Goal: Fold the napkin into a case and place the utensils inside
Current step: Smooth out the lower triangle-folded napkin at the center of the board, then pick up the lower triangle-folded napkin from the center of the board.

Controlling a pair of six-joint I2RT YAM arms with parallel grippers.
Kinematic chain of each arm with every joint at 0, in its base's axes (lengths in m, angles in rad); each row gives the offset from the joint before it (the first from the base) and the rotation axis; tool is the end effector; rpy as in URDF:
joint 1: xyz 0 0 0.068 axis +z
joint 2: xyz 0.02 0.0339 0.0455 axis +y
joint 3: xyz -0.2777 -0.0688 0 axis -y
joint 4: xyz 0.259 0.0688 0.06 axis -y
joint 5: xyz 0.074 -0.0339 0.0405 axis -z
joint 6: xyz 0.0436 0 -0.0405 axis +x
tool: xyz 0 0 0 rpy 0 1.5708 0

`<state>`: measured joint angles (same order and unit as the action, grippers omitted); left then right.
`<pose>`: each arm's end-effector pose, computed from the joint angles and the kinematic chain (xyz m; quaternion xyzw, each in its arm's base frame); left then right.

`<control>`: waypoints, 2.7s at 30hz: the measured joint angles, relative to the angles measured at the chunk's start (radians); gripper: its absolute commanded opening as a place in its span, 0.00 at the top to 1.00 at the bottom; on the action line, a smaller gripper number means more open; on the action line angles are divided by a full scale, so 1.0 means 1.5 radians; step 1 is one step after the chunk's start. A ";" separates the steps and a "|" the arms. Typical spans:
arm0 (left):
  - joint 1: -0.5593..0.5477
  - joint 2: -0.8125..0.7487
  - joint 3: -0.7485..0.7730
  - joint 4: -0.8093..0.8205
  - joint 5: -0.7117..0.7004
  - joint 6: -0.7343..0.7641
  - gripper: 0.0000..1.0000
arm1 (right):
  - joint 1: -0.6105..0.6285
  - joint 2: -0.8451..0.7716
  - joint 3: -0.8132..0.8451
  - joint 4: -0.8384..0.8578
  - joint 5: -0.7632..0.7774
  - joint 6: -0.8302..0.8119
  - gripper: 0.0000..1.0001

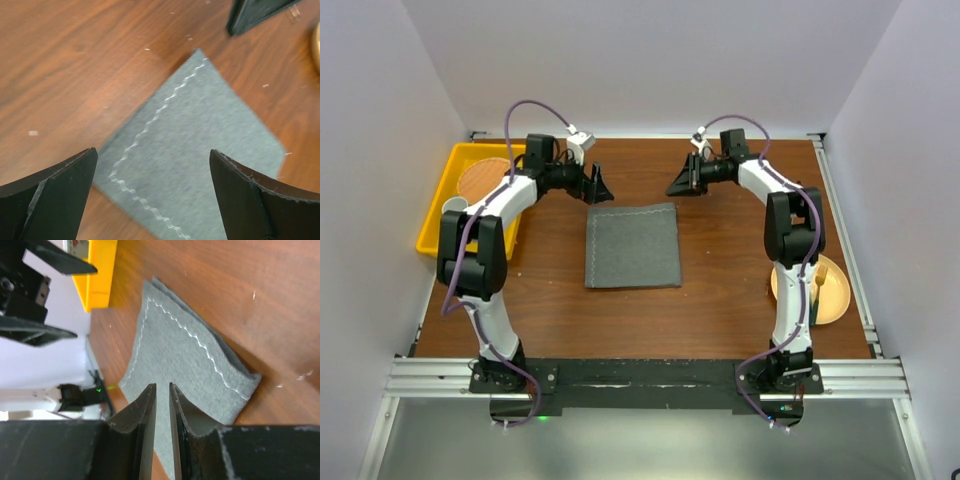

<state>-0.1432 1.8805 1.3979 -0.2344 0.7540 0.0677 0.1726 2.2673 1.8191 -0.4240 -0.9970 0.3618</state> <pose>0.4329 -0.0926 0.2414 0.2407 0.8256 -0.3494 0.3720 0.5064 0.1254 0.1936 -0.0849 0.8370 0.5127 0.1713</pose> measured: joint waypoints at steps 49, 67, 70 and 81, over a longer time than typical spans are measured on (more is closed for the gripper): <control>0.046 0.094 0.098 -0.094 0.003 0.052 0.31 | 0.007 0.039 0.139 -0.237 0.141 -0.260 0.30; 0.045 0.118 0.102 -0.139 -0.035 0.075 0.27 | 0.007 0.137 0.138 -0.179 0.092 -0.218 0.47; 0.045 0.118 0.101 -0.139 -0.036 0.075 0.27 | 0.007 0.144 0.139 -0.166 0.076 -0.210 0.54; 0.045 0.118 0.074 -0.139 -0.043 0.075 0.26 | 0.012 0.153 0.139 -0.164 0.065 -0.226 0.93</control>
<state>-0.0753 2.0571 1.5089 -0.4427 0.6899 0.1795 0.1913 2.4973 2.0281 -0.6693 -0.8997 0.0223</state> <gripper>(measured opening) 0.732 0.166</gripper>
